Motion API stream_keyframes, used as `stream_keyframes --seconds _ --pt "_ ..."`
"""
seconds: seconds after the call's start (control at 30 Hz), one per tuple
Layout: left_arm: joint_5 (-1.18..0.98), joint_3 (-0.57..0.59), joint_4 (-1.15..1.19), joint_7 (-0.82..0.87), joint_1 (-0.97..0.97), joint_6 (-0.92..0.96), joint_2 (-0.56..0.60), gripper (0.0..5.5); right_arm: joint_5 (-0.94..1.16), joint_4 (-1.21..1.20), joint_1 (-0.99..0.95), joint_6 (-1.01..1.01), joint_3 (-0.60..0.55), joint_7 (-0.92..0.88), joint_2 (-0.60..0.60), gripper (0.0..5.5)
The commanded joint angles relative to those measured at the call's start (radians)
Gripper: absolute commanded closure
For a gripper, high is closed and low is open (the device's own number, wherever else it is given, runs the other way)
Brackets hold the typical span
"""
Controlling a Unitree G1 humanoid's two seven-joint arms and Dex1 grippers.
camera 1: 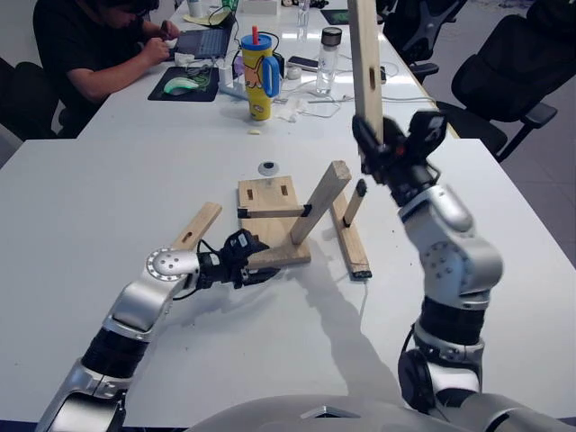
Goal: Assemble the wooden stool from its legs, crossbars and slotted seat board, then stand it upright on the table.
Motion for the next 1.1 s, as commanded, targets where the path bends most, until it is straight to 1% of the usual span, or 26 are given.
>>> stream_keyframes --seconds 0.03,0.1,0.17,0.2,0.27,0.33,0.47,0.57,0.63,0.77,0.9,0.97,1.1 --pt "-0.325 0.196 -0.109 -0.027 -0.03 0.216 0.025 1.52 0.323 -0.047 -0.008 0.121 -0.136 0.101 -0.132 3.42" --pt "-0.484 0.286 -0.124 -0.011 -0.051 0.284 0.021 1.13 0.519 -0.076 0.019 0.172 -0.154 0.145 -0.184 3.42" --pt "-0.6 0.353 -0.113 0.027 -0.088 0.317 0.014 0.8 0.659 -0.101 0.065 0.214 -0.145 0.188 -0.243 3.42" --pt "-0.657 0.382 -0.099 0.05 -0.111 0.327 0.009 0.76 0.7 -0.112 0.094 0.229 -0.136 0.209 -0.269 3.42" --pt "-0.772 0.438 -0.056 0.112 -0.163 0.338 -0.006 0.76 0.746 -0.124 0.156 0.252 -0.104 0.25 -0.312 3.42" --pt "-0.865 0.466 -0.022 0.173 -0.2 0.348 -0.014 0.76 0.758 -0.125 0.202 0.253 -0.07 0.275 -0.335 3.42" --pt "-1.011 0.472 0.005 0.262 -0.239 0.359 -0.016 0.76 0.71 -0.136 0.26 0.221 0.011 0.312 -0.354 3.42" --pt "-1.05 0.46 0.015 0.293 -0.24 0.356 -0.011 0.76 0.637 -0.156 0.286 0.188 0.068 0.35 -0.37 3.42" --pt "-1.04 0.447 0.033 0.293 -0.234 0.357 -0.002 0.76 0.615 -0.168 0.295 0.175 0.095 0.377 -0.38 3.42" --pt "-1.025 0.432 0.055 0.28 -0.24 0.351 0.01 0.76 0.606 -0.177 0.315 0.158 0.126 0.421 -0.403 3.42" --pt "-1.035 0.433 0.065 0.269 -0.25 0.347 0.018 0.76 0.654 -0.162 0.335 0.161 0.127 0.449 -0.425 3.42" --pt "-1.05 0.44 0.068 0.267 -0.252 0.349 0.025 1.05 0.712 -0.127 0.337 0.18 0.118 0.439 -0.435 3.42" --pt "-1.062 0.449 0.088 0.242 -0.259 0.36 0.049 1.65 0.753 -0.1 0.345 0.201 0.125 0.474 -0.478 3.42"
